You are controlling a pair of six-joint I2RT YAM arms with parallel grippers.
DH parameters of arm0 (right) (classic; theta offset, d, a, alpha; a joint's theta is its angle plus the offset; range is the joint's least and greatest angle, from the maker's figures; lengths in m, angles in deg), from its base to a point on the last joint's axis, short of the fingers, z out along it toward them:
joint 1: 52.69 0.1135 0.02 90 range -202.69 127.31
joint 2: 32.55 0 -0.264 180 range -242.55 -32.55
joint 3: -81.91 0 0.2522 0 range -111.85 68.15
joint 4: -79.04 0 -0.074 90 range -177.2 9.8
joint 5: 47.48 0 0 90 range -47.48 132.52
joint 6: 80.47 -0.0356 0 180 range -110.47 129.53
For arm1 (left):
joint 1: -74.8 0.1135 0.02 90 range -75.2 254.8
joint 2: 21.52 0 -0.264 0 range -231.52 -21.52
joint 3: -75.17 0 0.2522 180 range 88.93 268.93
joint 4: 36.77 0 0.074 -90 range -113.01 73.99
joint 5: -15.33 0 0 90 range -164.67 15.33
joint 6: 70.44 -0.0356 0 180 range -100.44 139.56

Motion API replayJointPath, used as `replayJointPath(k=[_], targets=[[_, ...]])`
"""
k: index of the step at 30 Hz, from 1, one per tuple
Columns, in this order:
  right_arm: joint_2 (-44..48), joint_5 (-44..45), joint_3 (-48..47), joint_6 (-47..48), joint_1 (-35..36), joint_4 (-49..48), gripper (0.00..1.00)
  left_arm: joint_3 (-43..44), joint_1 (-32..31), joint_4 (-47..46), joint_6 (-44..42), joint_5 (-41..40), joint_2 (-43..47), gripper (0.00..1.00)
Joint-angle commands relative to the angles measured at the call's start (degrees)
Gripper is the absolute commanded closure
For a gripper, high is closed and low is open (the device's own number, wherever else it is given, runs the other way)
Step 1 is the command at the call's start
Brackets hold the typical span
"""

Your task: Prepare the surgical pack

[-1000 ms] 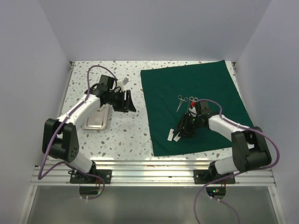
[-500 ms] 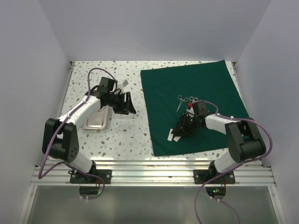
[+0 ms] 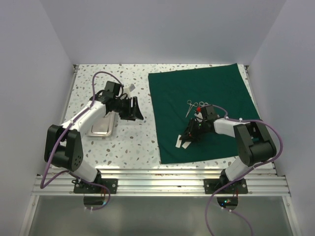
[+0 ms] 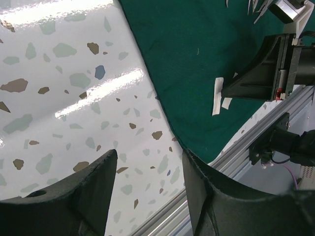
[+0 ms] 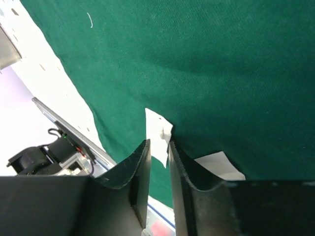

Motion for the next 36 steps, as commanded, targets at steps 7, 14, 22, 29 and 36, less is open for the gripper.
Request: replayJointPath(k=[7, 14, 22, 29, 36], targets=[[-1.34, 3.92, -3.45, 1.34, 0.38, 1.14, 0.94, -1.25, 0.1, -4.19, 1.59, 4.85, 1.87, 0.39], [1.9, 1.02, -5.91, 0.11, 0.29, 1.32, 1.0, -2.48, -0.16, -9.71, 4.31, 10.13, 0.55, 0.36], [4.46, -3.38, -8.28, -5.59, 1.61, -2.63, 1.0, -5.2, -1.39, -19.56, 10.64, 16.36, -0.85, 0.36], [4.37, -6.1, -14.17, -12.19, 4.86, -7.64, 1.0, -8.46, -2.36, -31.34, 17.49, 22.87, -3.32, 0.35], [2.79, -8.12, -20.41, -17.47, 7.41, -11.95, 1.0, -9.86, -3.06, -39.34, 22.15, 26.73, -4.19, 0.32]])
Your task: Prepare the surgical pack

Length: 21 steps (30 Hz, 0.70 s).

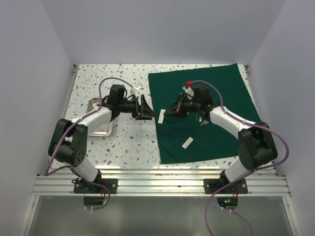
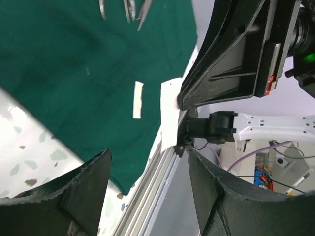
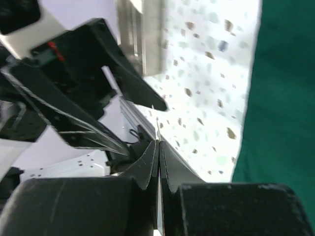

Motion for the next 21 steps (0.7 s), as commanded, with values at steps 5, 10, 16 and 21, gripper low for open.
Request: replayJointPath(k=[5, 10, 16, 21], targets=[[-1.32, -2.77, -6.77, -4.51, 1.97, -4.81, 1.0, -3.4, -0.68, -16.49, 9.41, 6.8, 0.11, 0.32], [-2.2, -2.86, -7.21, -5.13, 2.5, -5.51, 1.0, -4.2, -0.68, -20.62, 11.79, 8.82, -0.15, 0.38], [-3.43, -3.47, -7.74, -5.04, 2.59, -5.86, 1.0, -5.7, -0.68, -28.45, 17.42, 10.75, -0.33, 0.68], [-4.75, -4.0, -8.88, -4.51, 2.5, -5.86, 1.0, -5.61, -0.68, -28.11, 17.6, 11.19, -0.94, 0.91]])
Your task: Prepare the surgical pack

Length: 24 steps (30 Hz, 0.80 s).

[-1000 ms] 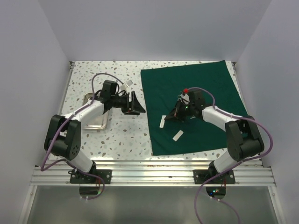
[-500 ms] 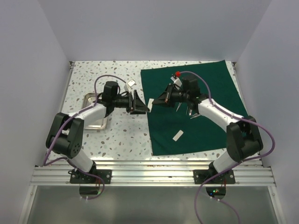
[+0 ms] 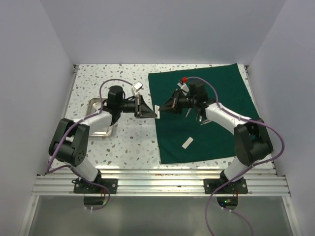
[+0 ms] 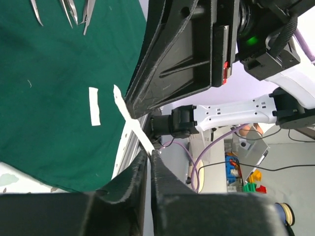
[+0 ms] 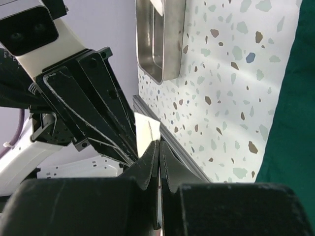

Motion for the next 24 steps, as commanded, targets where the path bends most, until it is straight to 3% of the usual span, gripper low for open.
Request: replayJointPath(k=[1, 3, 7, 8, 10, 11, 14, 18, 24], targets=[[-1.01, -2.19, -3.55, 0.03, 0.34, -1.73, 1.0, -0.14, -0.26, -4.24, 1.36, 1.88, -0.77, 0.94], [-1.54, -2.36, -4.86, 0.91, 0.34, -0.51, 1.0, 0.03, -0.26, -3.45, 1.1, 1.71, -1.12, 1.0], [-2.86, -1.66, -7.85, 4.33, 0.34, 4.32, 0.97, 1.17, 0.79, 2.43, -3.37, -0.13, -1.38, 1.0], [-3.3, -1.31, -9.16, 5.91, 0.34, 10.16, 0.81, 1.26, 1.66, 3.66, -4.35, -0.92, -1.3, 1.0], [-4.18, 1.66, -13.73, 12.58, 0.25, 17.39, 0.66, 2.31, 3.24, 10.76, -9.42, -2.85, -0.86, 1.0], [-5.05, 3.94, -15.57, 15.3, 0.08, 25.61, 0.57, 2.67, 5.43, 13.58, -11.45, -5.04, -0.42, 1.0], [-6.98, 11.07, -21.29, 24.8, -0.28, 38.29, 0.48, 4.25, 11.13, 27.99, -20.24, -11.01, 0.11, 1.0], [-7.61, 13.55, -20.35, 30.61, -1.24, 42.92, 0.46, 5.13, 18.45, 44.06, -28.52, -21.74, 1.16, 1.0], [-6.73, 12.23, -14.11, 30.8, -2.82, 41.34, 0.45, 3.2, 27.59, 52.27, -33.09, -35.81, 5.99, 1.0]])
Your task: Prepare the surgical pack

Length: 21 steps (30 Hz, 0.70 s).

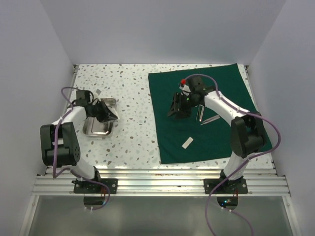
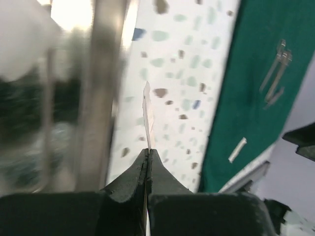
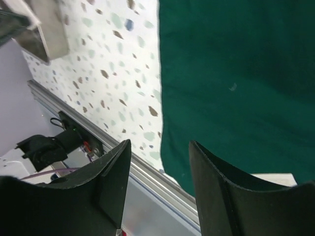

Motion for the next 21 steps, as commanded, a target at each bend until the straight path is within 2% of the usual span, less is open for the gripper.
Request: replayJointPath(k=[1, 7, 13, 15, 16, 18, 20, 21], targets=[[0.18, 0.99, 2.49, 3.19, -0.88, 3.48, 0.45, -0.73, 2.74, 9.33, -6.67, -10.38, 4.95, 1.0], [0.62, 0.9, 3.99, 3.46, -1.5, 3.39, 0.45, -0.48, 6.17, 13.1, -7.64, -17.23, 1.89, 1.0], [2.28, 1.17, 5.92, 2.84, -2.02, 2.86, 0.45, 0.4, 7.23, 13.99, -8.69, -20.22, -0.5, 1.0], [3.07, 1.52, 6.8, 2.75, -2.02, 2.86, 0.45, 1.54, 7.23, 14.69, -9.05, -21.19, 0.2, 0.88], [4.04, 2.04, 7.93, 2.4, -2.2, 2.86, 0.44, 2.15, 7.15, 15.3, -9.13, -21.98, 0.38, 0.72], [5.88, 3.53, 10.13, 1.35, -2.37, 2.86, 0.44, 3.47, 7.14, 16.53, -8.79, -22.6, 2.04, 0.56], [7.2, 4.42, 11.89, 0.65, -2.64, 2.78, 0.45, 3.83, 7.06, 17.06, -8.26, -23.47, 3.28, 0.51], [7.73, 4.59, 12.77, 0.3, -2.64, 2.69, 0.47, 4.0, 7.14, 17.24, -8.08, -23.65, 4.41, 0.45]])
